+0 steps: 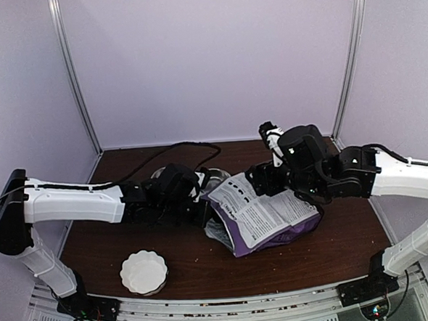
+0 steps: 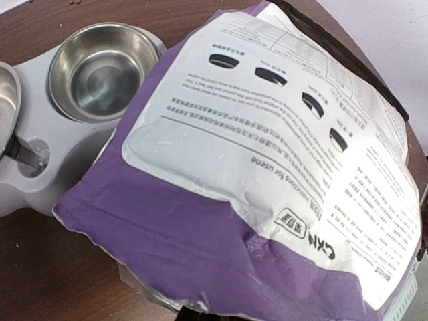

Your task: Serve the pet food

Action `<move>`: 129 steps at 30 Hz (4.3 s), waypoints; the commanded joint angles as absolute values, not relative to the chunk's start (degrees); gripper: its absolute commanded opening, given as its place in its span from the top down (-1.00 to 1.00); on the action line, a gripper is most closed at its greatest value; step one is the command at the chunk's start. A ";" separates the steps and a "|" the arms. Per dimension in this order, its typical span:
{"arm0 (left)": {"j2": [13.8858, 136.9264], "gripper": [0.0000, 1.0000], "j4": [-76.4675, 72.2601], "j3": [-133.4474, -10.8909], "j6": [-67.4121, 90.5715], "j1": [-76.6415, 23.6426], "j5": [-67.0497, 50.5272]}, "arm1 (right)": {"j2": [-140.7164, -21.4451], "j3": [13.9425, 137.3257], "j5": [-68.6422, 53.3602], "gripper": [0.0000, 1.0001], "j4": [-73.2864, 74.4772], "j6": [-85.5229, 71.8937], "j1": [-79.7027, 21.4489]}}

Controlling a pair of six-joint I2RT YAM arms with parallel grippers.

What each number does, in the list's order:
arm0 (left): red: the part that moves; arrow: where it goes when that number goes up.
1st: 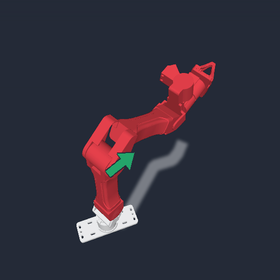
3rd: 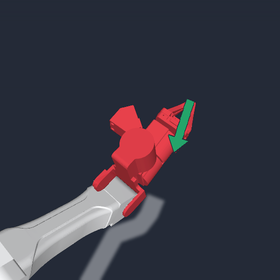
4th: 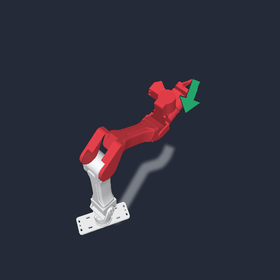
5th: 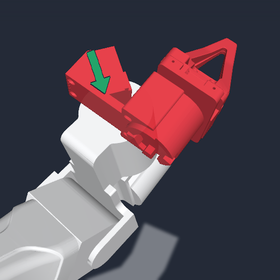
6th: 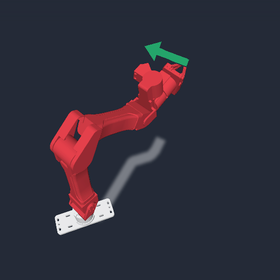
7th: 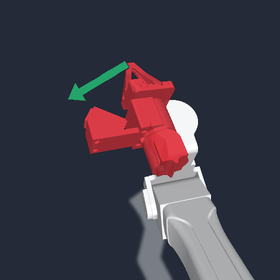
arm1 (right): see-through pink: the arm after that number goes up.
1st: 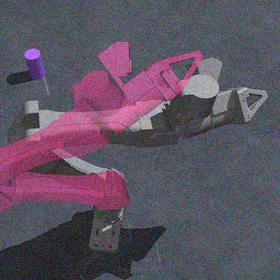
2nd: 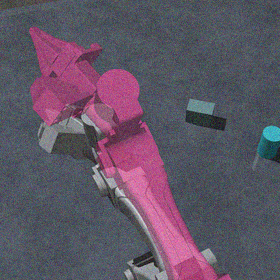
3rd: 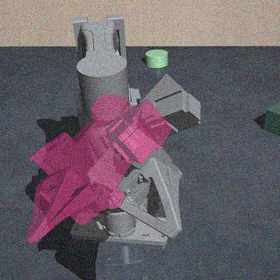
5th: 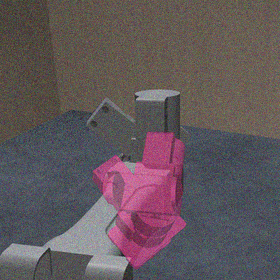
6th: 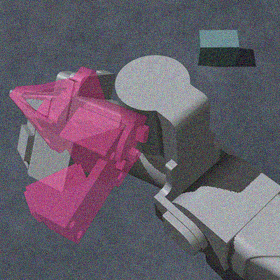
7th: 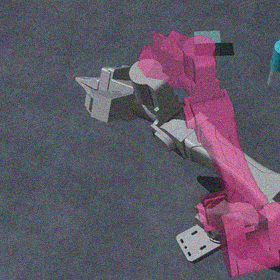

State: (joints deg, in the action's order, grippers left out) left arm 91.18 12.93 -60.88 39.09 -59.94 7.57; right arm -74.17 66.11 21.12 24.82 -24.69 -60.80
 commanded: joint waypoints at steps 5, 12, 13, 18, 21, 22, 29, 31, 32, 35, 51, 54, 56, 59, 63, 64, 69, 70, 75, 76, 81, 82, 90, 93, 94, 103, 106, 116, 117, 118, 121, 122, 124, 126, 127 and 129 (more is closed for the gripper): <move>91.35 1.00 10.12 -57.57 48.16 -58.30 6.18 | -66.66 53.73 16.82 -0.73 29.08 -29.94 -41.97; 93.56 1.00 5.14 -56.00 50.27 -56.92 3.52 | -66.24 44.59 3.09 -0.78 22.58 -30.92 -30.55; 94.27 1.00 4.76 -56.25 50.38 -56.81 3.03 | -66.70 43.13 0.98 -0.77 21.12 -31.31 -29.24; 97.04 1.00 2.45 -56.62 50.21 -56.36 2.20 | -69.20 39.34 -9.12 -0.63 15.56 -32.76 -27.77; 99.11 1.00 0.67 -56.85 50.11 -56.10 1.99 | -70.78 37.45 -12.51 -0.46 13.31 -33.88 -27.77; 99.85 1.00 -0.05 -56.98 50.06 -56.08 1.84 | -71.19 36.82 -13.51 -0.41 12.65 -34.14 -27.77; 106.04 1.00 -0.85 -61.61 49.07 -56.01 1.40 | -71.95 33.91 -18.41 0.01 10.05 -35.73 -28.07; 107.71 1.00 -1.30 -63.19 48.88 -56.03 0.26 | -71.69 33.38 -19.52 0.08 9.42 -36.40 -28.41; 108.55 1.00 -1.83 -63.88 48.79 -56.07 -0.42 | -71.57 33.24 -20.11 0.09 9.14 -36.65 -28.72; 110.55 1.00 -3.71 -65.79 48.23 -56.05 -2.49 | -71.69 32.89 -21.65 0.14 8.31 -37.55 -29.47; 119.50 1.00 -17.76 -75.32 45.82 -56.42 -18.24 | -72.92 33.33 -24.09 0.22 4.07 -39.78 -32.16; 119.44 1.00 -22.84 -75.21 45.53 -56.43 -21.73 | -73.05 33.24 -23.93 0.22 3.92 -39.73 -32.17; 119.11 1.00 -26.50 -74.77 45.81 -56.43 -23.34 | -72.89 33.24 -23.62 0.22 4.07 -39.68 -32.19; 117.47 1.00 -30.06 -73.56 45.93 -56.43 -24.33 | -72.11 33.42 -22.86 0.22 5.01 -39.35 -32.17; 113.33 1.00 -35.24 -69.60 46.77 -56.27 -23.69 | -70.18 34.16 -20.64 0.22 7.78 -38.50 -32.09; 112.36 1.00 -35.50 -68.93 47.19 -56.18 -23.53 | -69.54 34.39 -20.00 0.20 8.53 -38.23 -32.04; 108.52 1.00 -37.99 -65.76 50.42 -55.66 -24.38 | -65.71 36.48 -15.97 -0.09 14.51 -36.45 -31.46; 107.68 1.00 -38.09 -65.24 50.83 -55.64 -24.50 | -64.72 37.10 -14.85 -0.18 16.05 -35.98 -31.27; 103.86 1.00 -33.62 -64.13 49.96 -55.47 -23.76 | -60.03 42.88 -7.41 -0.46 25.67 -31.58 -31.27; 103.21 1.00 -33.55 -63.74 49.81 -55.50 -23.73 | -59.18 44.42 -5.61 -0.48 27.72 -30.70 -31.33; 100.49 1.00 -33.30 -62.69 49.22 -55.46 -23.73 | -55.21 52.02 -0.97 -0.52 33.67 -27.15 -33.67; 100.06 1.00 -33.27 -62.67 48.92 -55.46 -23.61 | -54.78 53.39 -0.08 -0.55 34.27 -26.56 -34.38; 99.15 1.00 -30.37 -62.84 46.85 -55.46 -22.35 | -56.53 53.90 0.59 -0.52 34.68 -26.69 -35.09; 98.99 1.00 -30.07 -62.59 46.78 -55.46 -22.53 | -56.58 53.51 -4.06 -0.49 30.94 -28.07 -36.83; 98.89 1.00 -30.18 -62.59 46.76 -55.46 -22.69 | -56.79 54.07 -4.75 -0.49 30.08 -28.50 -38.35; 98.49 1.00 -31.03 -62.66 46.79 -55.46 -23.73 | -64.22 63.33 -0.88 -0.52 25.69 -28.57 -55.83; 98.16 1.00 -31.03 -62.48 46.59 -55.46 -23.77 | -68.18 66.44 3.19 -0.51 27.06 -27.23 -58.77; 95.85 1.00 -30.73 -60.94 45.63 -55.46 -22.75 | -78.60 72.99 16.46 0.18 35.25 -27.16 -61.17; 95.54 1.00 -30.56 -60.73 45.62 -55.46 -22.55 | -79.00 73.59 18.76 0.42 36.73 -27.75 -61.22; 95.09 1.00 -30.46 -60.43 45.62 -55.46 -22.40 | -79.09 74.05 20.78 0.65 38.09 -28.44 -61.18; 93.98 1.00 -30.50 -59.30 45.51 -55.46 -21.96 | -77.89 74.94 26.99 1.00 41.06 -29.56 -60.97; 93.57 1.00 -30.49 -58.94 45.43 -55.42 -21.95 | -77.09 74.97 28.50 1.00 41.45 -29.78 -60.77; 92.92 1.00 -30.73 -57.98 45.33 -55.37 -21.93 | -75.13 74.62 29.92 1.00 41.26 -29.83 -60.13; 92.10 1.00 -32.25 -56.67 45.56 -55.31 -22.12 | -73.28 73.96 30.14 1.00 40.48 -29.57 -59.57; 91.68 1.00 -33.07 -55.66 45.75 -55.29 -22.14 | -72.49 73.58 30.15 1.00 40.15 -29.35 -59.38; 90.92 1.00 -33.77 -54.57 46.49 -55.04 -21.99 | -71.35 72.93 29.89 1.00 39.97 -29.28 -58.80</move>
State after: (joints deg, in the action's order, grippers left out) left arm 93.62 -27.22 -56.75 46.76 -55.27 -21.43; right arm -74.74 73.71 24.80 39.33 -28.93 -59.94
